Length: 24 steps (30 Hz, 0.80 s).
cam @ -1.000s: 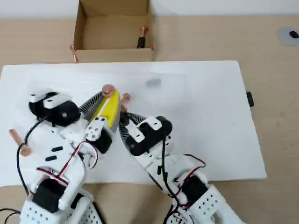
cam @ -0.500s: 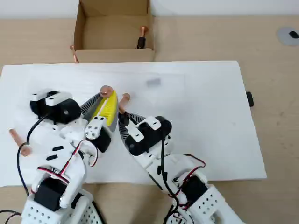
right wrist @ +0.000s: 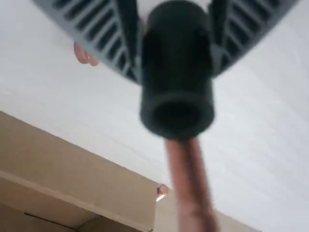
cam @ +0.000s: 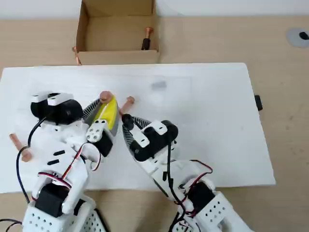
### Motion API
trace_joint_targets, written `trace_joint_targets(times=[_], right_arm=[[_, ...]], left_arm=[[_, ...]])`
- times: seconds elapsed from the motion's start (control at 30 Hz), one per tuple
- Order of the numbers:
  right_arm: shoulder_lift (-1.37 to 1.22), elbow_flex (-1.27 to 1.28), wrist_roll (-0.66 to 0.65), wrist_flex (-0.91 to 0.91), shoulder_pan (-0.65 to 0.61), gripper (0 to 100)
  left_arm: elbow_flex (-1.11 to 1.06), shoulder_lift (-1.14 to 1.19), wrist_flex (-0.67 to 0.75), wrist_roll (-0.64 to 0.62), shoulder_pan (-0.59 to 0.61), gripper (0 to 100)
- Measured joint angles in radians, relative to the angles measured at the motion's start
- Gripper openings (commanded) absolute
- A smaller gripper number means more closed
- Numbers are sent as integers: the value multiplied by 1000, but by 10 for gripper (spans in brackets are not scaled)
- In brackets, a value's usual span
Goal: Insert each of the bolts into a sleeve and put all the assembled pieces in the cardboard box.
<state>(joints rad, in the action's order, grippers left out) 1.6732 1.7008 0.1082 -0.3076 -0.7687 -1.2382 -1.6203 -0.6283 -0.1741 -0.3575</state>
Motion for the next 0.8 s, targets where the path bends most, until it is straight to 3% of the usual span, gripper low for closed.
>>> trace_joint_targets(times=[0.2, 0.47, 0.8], right_arm=[[2, -2, 0, 0, -5, 9], [2, -2, 0, 0, -5, 9], [2, -2, 0, 0, -5, 9]], left_arm=[[26, 0, -2, -2, -21, 8], [103, 0, -3, 97, -26, 7], [178, 0, -167, 112, -32, 7]])
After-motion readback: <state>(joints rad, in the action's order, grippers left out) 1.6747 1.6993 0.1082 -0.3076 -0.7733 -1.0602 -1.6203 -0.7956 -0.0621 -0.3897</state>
